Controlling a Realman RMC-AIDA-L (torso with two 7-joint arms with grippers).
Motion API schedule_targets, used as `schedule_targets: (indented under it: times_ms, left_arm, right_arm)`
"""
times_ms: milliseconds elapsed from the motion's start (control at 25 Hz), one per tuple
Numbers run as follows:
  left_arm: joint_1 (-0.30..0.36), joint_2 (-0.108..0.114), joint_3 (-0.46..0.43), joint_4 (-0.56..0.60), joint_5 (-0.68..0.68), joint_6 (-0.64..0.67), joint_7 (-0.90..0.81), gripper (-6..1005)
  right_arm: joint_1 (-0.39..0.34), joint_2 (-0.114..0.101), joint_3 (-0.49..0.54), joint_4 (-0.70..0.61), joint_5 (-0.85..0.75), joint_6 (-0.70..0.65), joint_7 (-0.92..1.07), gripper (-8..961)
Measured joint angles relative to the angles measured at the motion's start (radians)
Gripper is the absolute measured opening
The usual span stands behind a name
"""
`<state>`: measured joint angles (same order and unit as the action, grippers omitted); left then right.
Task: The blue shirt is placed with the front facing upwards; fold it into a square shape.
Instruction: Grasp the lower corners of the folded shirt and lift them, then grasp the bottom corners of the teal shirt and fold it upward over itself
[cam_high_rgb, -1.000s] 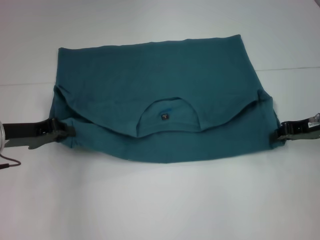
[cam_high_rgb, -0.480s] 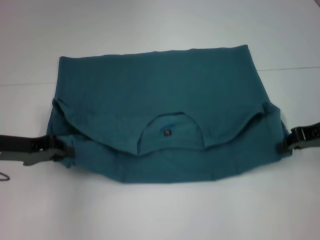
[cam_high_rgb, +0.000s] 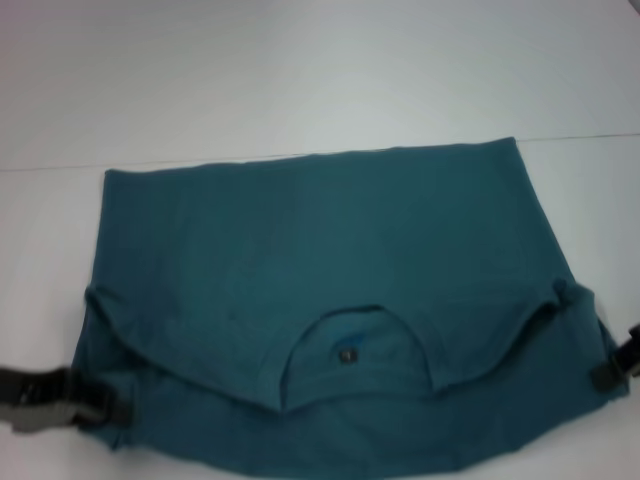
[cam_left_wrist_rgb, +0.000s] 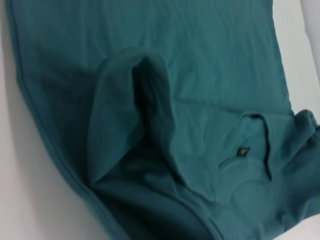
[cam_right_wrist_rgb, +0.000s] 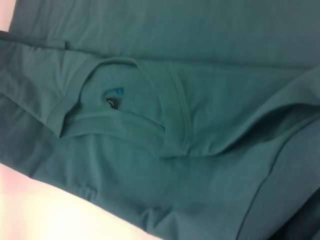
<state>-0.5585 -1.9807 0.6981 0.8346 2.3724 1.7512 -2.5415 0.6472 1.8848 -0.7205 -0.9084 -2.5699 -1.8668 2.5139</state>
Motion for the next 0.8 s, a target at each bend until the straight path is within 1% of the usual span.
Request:
schedule_targets:
  times_ms: [80, 120, 160, 280, 440, 520, 600, 640, 680, 720, 800]
  left_arm:
    - [0.02, -0.001, -0.001, 0.016, 0.016, 0.038, -0.007, 33]
    - [0.02, -0.001, -0.001, 0.016, 0.016, 0.038, -0.007, 33]
    - [0.043, -0.003, -0.002, 0.027, 0.032, 0.07, -0.012, 33]
    - [0.063, -0.007, -0.004, 0.035, 0.049, 0.108, -0.011, 33]
    - [0.072, -0.012, -0.008, 0.04, 0.062, 0.175, 0.012, 33]
    - [0.067, -0.01, -0.032, 0.042, 0.055, 0.205, 0.03, 33]
    - [0.055, -0.005, -0.071, 0.042, 0.051, 0.215, 0.039, 33]
    - [0.055, -0.005, -0.071, 0.042, 0.051, 0.215, 0.039, 34]
    - [0.026, 0.014, -0.12, 0.031, 0.044, 0.215, 0.043, 34]
    - [0.019, 0.019, -0.128, 0.026, 0.043, 0.214, 0.043, 34]
    - [-0.008, 0.036, -0.153, 0.006, 0.041, 0.205, 0.042, 34]
  right_arm:
    - [-0.019, 0.007, 0.006, -0.033, 0.002, -0.038, -0.005, 49]
    - [-0.024, 0.009, 0.008, -0.037, 0.003, -0.056, -0.01, 49]
    - [-0.03, 0.01, 0.008, -0.039, 0.003, -0.073, -0.016, 50]
    - [-0.045, 0.016, 0.002, -0.031, -0.003, -0.106, -0.031, 50]
    - [-0.06, 0.021, 0.005, -0.028, -0.001, -0.111, -0.039, 50]
    - [-0.059, 0.02, 0.031, -0.027, 0.012, -0.11, -0.053, 50]
    - [-0.05, 0.013, 0.077, -0.026, 0.044, -0.103, -0.07, 50]
    - [-0.045, 0.008, 0.097, -0.025, 0.064, -0.095, -0.075, 50]
    - [-0.039, 0.002, 0.118, -0.018, 0.086, -0.087, -0.079, 50]
    - [-0.031, -0.006, 0.139, -0.008, 0.107, -0.073, -0.08, 50]
    - [-0.017, -0.022, 0.172, 0.022, 0.135, -0.031, -0.077, 50]
